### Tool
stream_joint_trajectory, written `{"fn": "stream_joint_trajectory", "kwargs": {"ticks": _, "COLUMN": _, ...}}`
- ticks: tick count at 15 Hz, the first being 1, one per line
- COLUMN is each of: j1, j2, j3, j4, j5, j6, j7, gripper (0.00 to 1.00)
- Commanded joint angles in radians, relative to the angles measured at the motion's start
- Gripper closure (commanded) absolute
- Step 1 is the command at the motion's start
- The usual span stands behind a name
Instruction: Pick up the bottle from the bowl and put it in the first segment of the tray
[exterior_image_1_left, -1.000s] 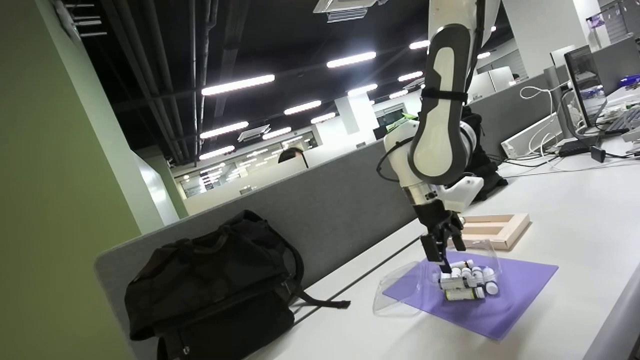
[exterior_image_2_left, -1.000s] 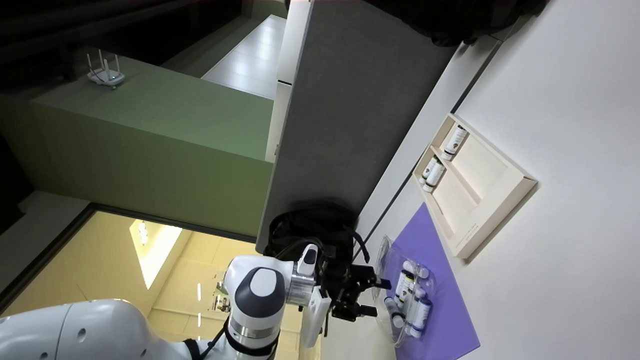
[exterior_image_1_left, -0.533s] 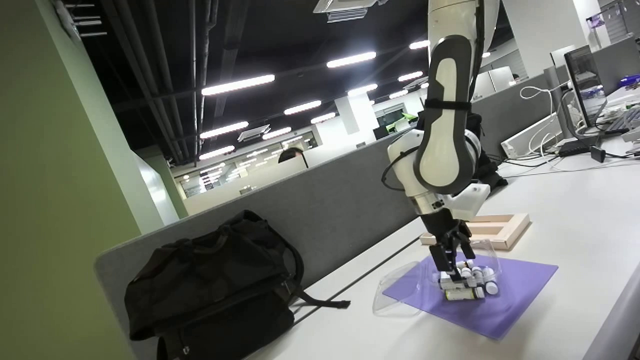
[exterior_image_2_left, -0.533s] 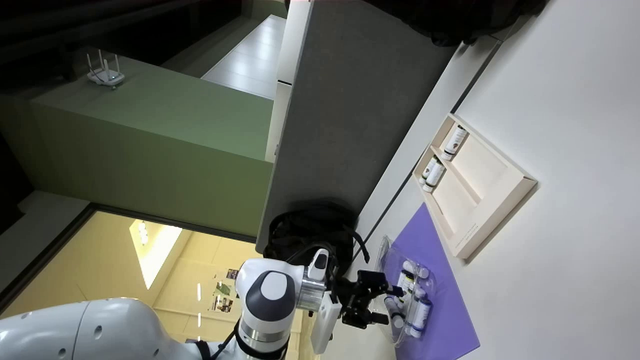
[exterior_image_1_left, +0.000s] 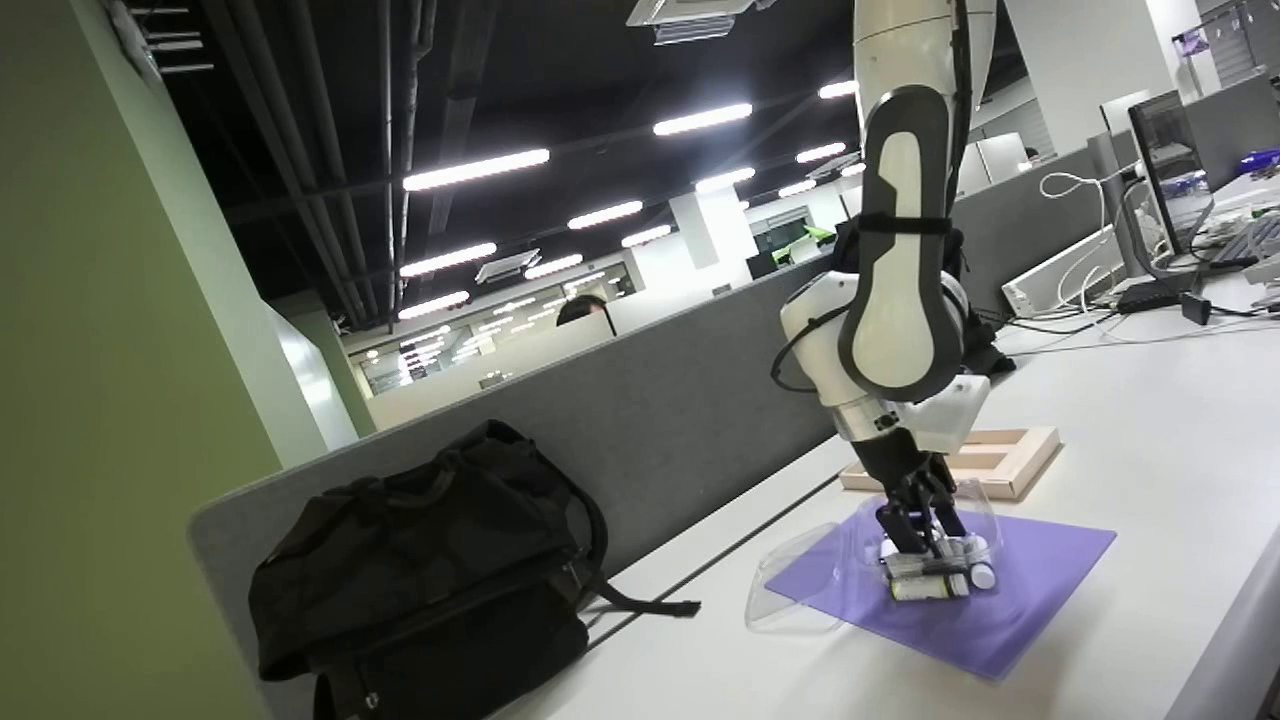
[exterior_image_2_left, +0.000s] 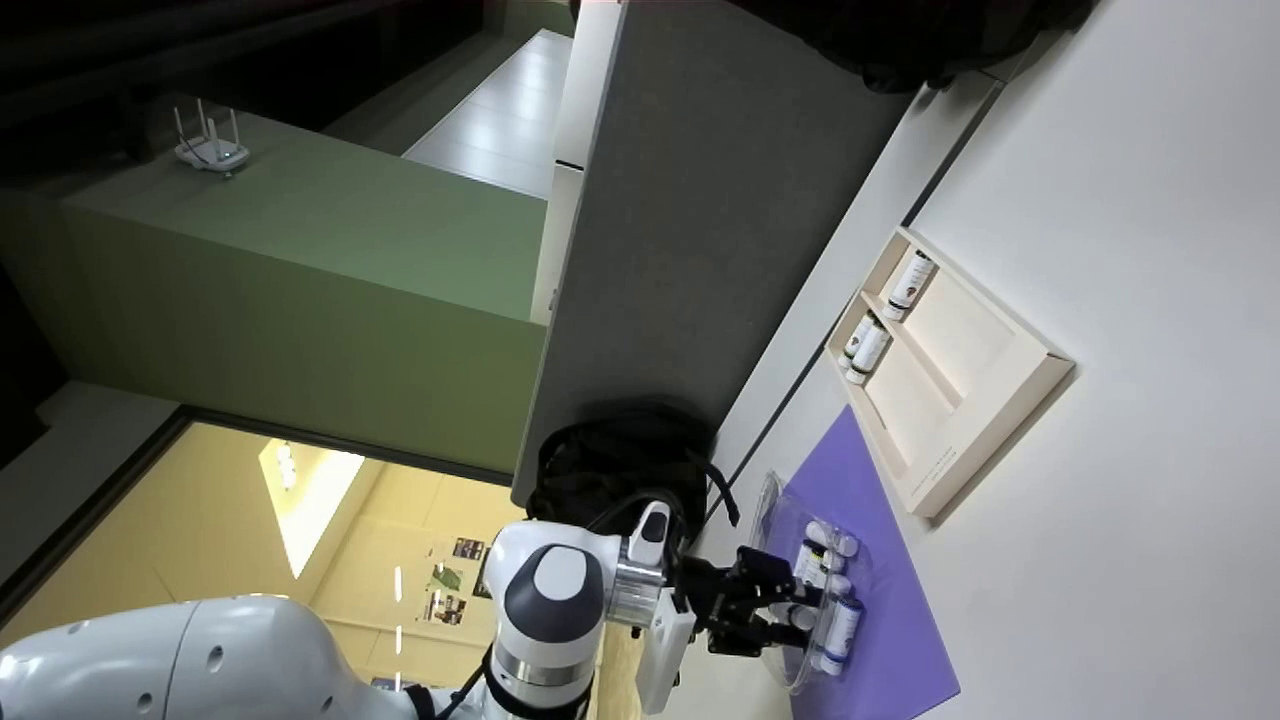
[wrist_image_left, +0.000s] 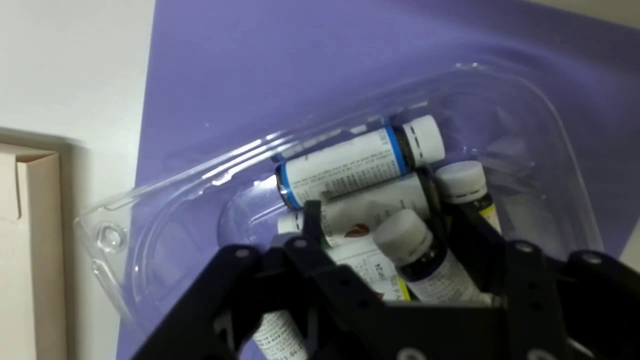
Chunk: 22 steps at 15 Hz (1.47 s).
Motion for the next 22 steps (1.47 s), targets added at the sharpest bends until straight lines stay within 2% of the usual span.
{"fn": "stream_joint_trajectory", "kwargs": {"ticks": 1, "j1": 0.012, "j2": -0.047, "j3": -0.023, "j4": -0.014, "j5": -0.012, "j6": -0.018, "j7": 0.062, "gripper": 0.57}}
{"fn": "stream_joint_trajectory", "kwargs": {"ticks": 5, "j1": 0.016, "j2": -0.102, "j3": -0.048, "j4": -0.030, "j5": -0.010, "j6": -0.035, "j7": 0.139, "gripper": 0.82}}
{"fn": "stream_joint_trajectory", "kwargs": {"ticks": 8, "j1": -0.014, "j2": -0.159, "j3": -0.028, "j4": -0.053, "j5": 0.016, "j6": -0.050, "j7": 0.130, "gripper": 0.98}}
{"fn": "stream_joint_trajectory", "kwargs": {"ticks": 9, "j1": -0.025, "j2": -0.178, "j3": -0.017, "j4": -0.060, "j5": 0.017, "j6": -0.058, "j7": 0.096, "gripper": 0.55}}
{"fn": "stream_joint_trajectory", "kwargs": {"ticks": 10, "j1": -0.034, "j2": -0.192, "j3": -0.008, "j4": -0.062, "j5": 0.014, "j6": -0.077, "j7": 0.067, "gripper": 0.58}}
{"fn": "stream_joint_trajectory", "kwargs": {"ticks": 12, "j1": -0.034, "j2": -0.195, "j3": -0.015, "j4": -0.044, "j5": 0.032, "j6": -0.132, "j7": 0.145, "gripper": 0.54}}
{"fn": "stream_joint_trajectory", "kwargs": {"ticks": 15, "j1": -0.023, "j2": -0.174, "j3": -0.021, "j4": -0.024, "j5": 0.054, "j6": -0.170, "j7": 0.295, "gripper": 0.34}}
{"fn": "stream_joint_trajectory", "kwargs": {"ticks": 20, "j1": -0.024, "j2": -0.141, "j3": -0.025, "j4": -0.031, "j5": 0.130, "j6": -0.135, "j7": 0.464, "gripper": 0.05}}
{"fn": "stream_joint_trajectory", "kwargs": {"ticks": 22, "j1": -0.026, "j2": -0.131, "j3": -0.021, "j4": -0.037, "j5": 0.173, "j6": -0.121, "j7": 0.521, "gripper": 0.01}}
